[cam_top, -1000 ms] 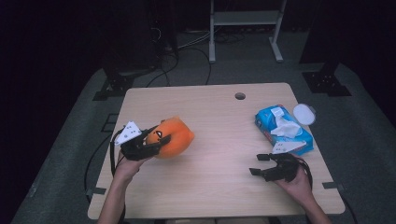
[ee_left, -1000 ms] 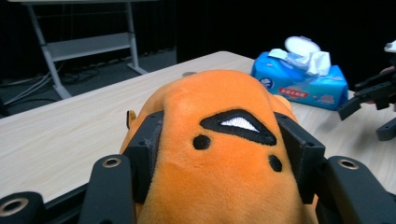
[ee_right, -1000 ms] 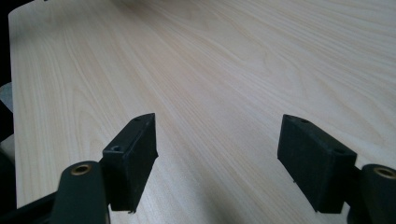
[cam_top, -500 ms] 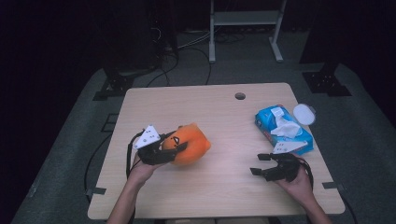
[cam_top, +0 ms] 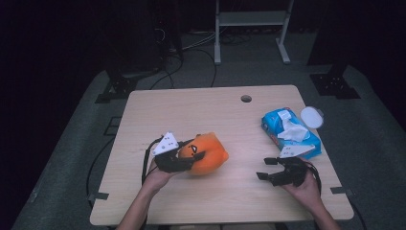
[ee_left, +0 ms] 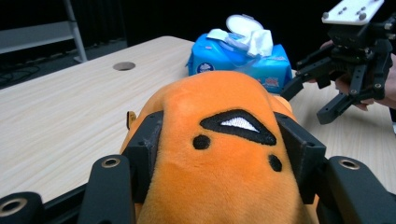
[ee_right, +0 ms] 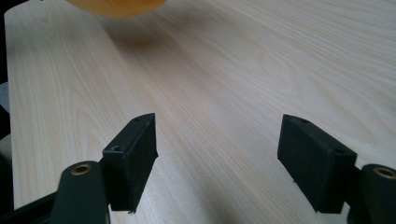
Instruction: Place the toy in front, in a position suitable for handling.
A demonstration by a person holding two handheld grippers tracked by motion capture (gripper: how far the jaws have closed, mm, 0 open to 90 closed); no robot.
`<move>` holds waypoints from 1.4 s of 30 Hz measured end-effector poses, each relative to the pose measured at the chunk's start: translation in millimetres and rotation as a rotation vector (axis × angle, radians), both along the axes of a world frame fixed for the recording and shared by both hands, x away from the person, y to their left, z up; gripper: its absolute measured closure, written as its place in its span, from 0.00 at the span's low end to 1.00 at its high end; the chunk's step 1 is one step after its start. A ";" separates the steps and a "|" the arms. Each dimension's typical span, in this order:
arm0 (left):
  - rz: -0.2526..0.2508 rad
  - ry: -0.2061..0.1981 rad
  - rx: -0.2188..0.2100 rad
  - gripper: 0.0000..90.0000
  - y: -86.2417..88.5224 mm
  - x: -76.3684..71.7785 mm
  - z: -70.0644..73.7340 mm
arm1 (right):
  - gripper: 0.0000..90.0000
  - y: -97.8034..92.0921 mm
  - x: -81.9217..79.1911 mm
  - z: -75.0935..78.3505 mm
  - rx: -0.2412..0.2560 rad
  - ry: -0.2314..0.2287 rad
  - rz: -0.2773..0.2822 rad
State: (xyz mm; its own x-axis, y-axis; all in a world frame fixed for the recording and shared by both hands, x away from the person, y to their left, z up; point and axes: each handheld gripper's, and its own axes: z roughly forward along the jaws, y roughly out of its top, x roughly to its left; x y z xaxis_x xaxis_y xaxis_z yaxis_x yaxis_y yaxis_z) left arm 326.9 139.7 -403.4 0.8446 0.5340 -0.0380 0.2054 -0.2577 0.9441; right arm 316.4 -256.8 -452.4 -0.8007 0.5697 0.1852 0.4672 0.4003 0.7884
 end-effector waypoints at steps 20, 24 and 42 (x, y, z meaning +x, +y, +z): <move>-0.073 0.007 0.042 0.46 -39.5 -5.8 -24.4 | 0.30 -5.5 -0.6 3.0 0.007 -0.011 -0.015; -0.076 0.018 0.055 0.45 -41.5 -5.3 -30.3 | 0.30 -7.9 -0.8 4.1 0.010 -0.016 -0.024; -0.101 0.039 0.096 0.35 -42.0 -8.5 -44.5 | 0.30 -23.8 -3.8 28.1 0.035 -0.165 -0.136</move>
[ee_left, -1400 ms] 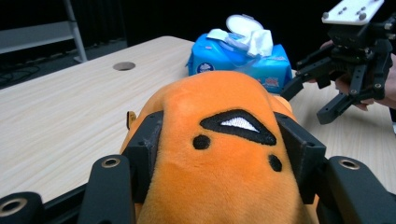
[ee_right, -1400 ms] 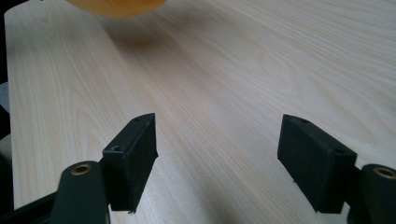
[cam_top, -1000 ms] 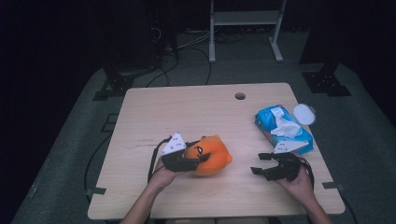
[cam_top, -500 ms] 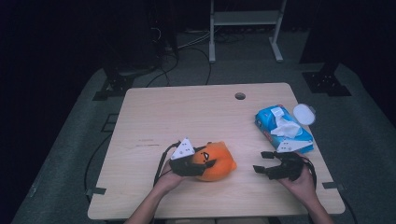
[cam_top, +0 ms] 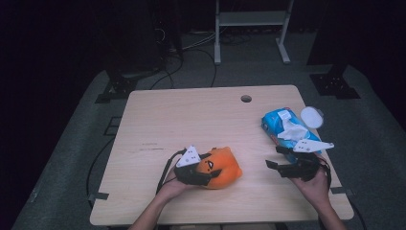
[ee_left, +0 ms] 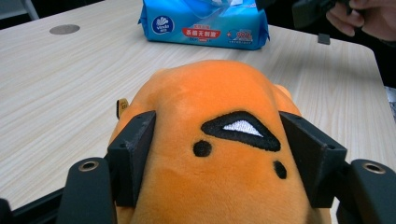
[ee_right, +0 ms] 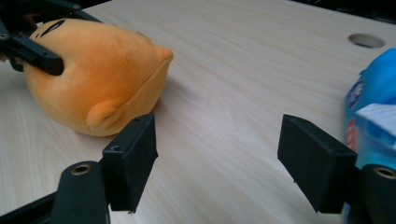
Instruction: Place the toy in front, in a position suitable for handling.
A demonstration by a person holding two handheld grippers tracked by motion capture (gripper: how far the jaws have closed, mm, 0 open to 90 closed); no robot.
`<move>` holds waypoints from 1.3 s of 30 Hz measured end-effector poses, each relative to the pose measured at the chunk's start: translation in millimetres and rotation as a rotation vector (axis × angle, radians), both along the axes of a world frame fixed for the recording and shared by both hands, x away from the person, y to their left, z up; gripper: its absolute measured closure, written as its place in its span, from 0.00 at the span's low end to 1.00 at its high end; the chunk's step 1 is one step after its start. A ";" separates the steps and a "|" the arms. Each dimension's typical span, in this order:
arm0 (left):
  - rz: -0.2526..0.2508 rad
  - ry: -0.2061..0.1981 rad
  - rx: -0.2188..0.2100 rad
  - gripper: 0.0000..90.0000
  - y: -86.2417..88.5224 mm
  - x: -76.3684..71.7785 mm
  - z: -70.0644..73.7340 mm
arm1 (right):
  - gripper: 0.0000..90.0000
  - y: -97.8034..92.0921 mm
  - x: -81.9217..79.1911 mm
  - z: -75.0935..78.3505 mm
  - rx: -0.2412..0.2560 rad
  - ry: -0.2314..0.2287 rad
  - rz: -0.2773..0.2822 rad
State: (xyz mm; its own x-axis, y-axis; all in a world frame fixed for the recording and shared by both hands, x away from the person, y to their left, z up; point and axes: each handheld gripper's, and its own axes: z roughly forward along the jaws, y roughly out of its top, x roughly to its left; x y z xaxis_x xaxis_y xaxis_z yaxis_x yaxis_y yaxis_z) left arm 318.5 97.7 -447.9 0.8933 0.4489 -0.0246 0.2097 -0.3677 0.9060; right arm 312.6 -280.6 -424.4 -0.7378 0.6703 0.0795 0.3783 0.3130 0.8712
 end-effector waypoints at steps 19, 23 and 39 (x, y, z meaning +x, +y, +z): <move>-0.004 0.011 -0.002 0.33 0.1 -0.7 -1.3 | 0.30 -30.2 32.5 24.7 -0.045 -0.054 -0.110; -0.006 0.013 -0.002 0.32 0.5 -0.7 -1.6 | 0.30 -34.0 42.1 26.6 -0.059 -0.065 -0.124; -0.012 0.023 -0.014 0.31 1.7 0.4 -3.2 | 0.30 -45.2 77.9 20.8 -0.112 -0.039 -0.194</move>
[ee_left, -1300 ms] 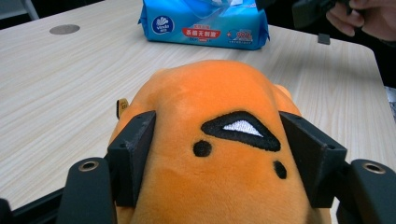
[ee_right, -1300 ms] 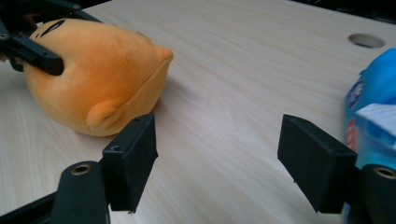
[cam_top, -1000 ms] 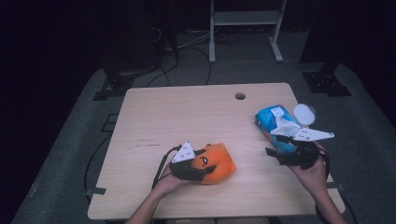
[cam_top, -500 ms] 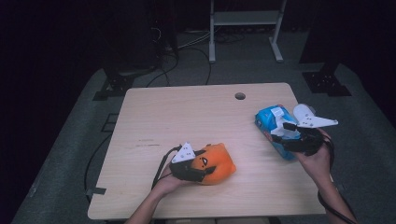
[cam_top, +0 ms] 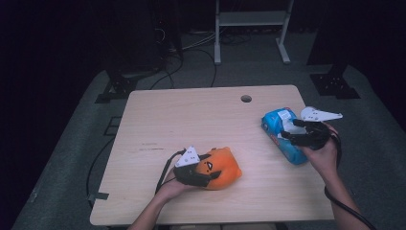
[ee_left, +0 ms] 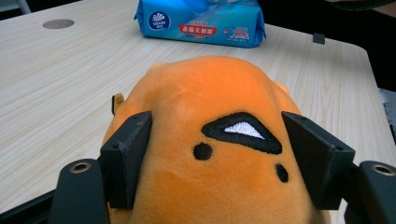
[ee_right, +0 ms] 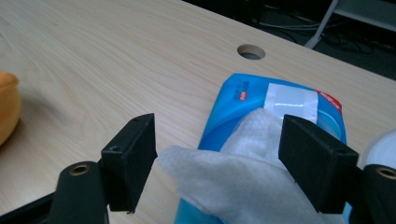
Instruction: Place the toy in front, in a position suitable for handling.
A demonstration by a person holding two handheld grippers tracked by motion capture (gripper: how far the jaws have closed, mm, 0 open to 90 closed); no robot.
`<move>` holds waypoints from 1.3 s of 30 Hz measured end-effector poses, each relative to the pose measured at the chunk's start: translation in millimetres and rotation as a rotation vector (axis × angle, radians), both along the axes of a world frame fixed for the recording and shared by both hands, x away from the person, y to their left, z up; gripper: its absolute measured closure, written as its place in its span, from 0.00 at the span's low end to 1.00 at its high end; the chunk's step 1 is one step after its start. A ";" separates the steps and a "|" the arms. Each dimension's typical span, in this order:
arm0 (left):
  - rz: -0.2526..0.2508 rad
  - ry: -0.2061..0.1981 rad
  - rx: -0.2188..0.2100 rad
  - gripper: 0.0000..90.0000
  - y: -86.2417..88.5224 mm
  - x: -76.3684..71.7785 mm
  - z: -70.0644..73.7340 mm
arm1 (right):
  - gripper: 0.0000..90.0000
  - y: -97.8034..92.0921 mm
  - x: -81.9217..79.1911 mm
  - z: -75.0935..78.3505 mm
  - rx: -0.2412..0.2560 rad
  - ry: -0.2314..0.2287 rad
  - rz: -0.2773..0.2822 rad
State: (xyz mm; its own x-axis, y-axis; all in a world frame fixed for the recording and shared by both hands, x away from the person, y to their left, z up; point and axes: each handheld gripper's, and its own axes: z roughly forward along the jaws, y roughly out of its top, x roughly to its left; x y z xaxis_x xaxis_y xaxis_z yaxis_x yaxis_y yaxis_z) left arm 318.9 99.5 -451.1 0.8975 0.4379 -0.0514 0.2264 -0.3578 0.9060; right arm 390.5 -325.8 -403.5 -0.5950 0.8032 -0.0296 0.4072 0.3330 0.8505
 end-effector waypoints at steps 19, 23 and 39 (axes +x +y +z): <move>0.002 0.006 -0.013 0.30 0.3 0.1 -1.4 | 0.59 -17.0 3.1 -29.8 0.042 0.101 -0.076; 0.001 0.006 -0.013 0.30 0.4 0.2 -1.5 | 0.66 -19.0 2.8 -30.2 0.061 0.109 -0.084; 0.001 0.005 -0.015 0.29 0.5 0.1 -1.9 | 0.93 -22.0 0.0 -25.8 0.093 0.133 -0.113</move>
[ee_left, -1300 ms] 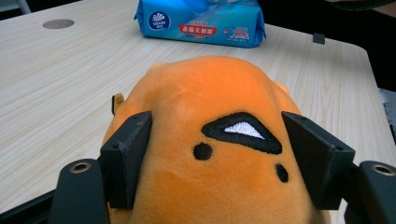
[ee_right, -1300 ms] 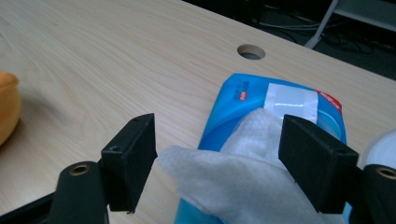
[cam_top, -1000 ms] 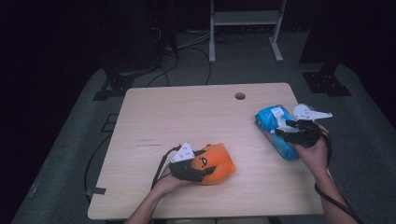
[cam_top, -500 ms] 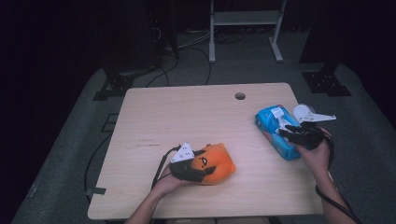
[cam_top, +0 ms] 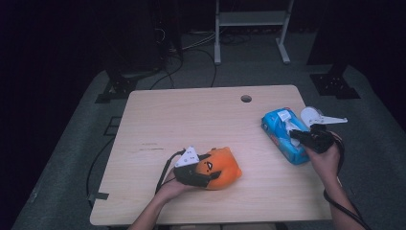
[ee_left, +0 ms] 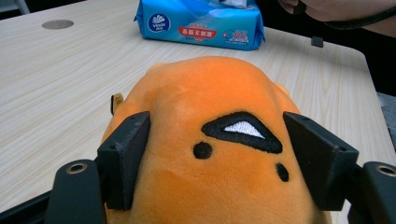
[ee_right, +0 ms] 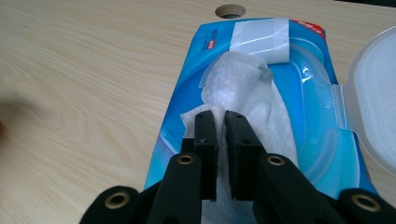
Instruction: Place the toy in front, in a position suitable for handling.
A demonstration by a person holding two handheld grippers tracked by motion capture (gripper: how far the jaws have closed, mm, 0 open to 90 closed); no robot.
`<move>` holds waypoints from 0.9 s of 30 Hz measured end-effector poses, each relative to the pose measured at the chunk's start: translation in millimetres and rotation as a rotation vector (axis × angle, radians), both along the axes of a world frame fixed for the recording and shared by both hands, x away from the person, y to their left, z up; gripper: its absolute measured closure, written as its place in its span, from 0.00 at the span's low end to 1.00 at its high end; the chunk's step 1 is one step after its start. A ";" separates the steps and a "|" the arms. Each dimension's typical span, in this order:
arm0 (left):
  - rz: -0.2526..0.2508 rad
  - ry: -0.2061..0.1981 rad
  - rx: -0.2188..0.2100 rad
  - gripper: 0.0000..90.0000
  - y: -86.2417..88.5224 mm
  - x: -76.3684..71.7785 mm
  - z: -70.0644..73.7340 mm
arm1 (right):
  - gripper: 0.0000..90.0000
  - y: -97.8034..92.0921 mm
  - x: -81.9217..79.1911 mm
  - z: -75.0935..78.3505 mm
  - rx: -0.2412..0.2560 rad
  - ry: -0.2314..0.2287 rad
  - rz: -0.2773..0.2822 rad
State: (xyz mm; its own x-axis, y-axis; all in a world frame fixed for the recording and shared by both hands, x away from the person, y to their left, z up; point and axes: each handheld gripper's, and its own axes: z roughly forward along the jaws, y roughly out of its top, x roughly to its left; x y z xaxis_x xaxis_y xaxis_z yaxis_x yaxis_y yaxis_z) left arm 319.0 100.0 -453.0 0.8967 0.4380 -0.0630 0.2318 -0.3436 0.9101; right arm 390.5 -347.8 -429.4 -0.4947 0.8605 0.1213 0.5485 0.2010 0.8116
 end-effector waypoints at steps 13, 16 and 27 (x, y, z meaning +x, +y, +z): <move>0.000 -0.002 -0.004 0.28 -0.1 0.1 -0.7 | 0.94 2.6 -7.7 6.8 0.043 -0.003 0.034; 0.000 -0.002 -0.005 0.28 -0.1 0.2 -0.8 | 0.95 2.4 -9.9 7.9 0.050 -0.004 0.042; 0.000 0.001 -0.010 0.28 0.0 0.3 -1.4 | 0.95 2.4 -18.6 13.9 0.073 -0.015 0.061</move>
State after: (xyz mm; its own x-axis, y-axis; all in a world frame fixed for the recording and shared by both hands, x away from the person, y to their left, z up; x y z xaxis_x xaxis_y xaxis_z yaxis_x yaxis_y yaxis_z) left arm 319.4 100.0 -454.4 0.8965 0.4377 -0.0680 0.2327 -0.3347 0.9131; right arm 371.9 -345.4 -415.5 -0.5480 0.8179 0.1753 0.5250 0.1731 0.8333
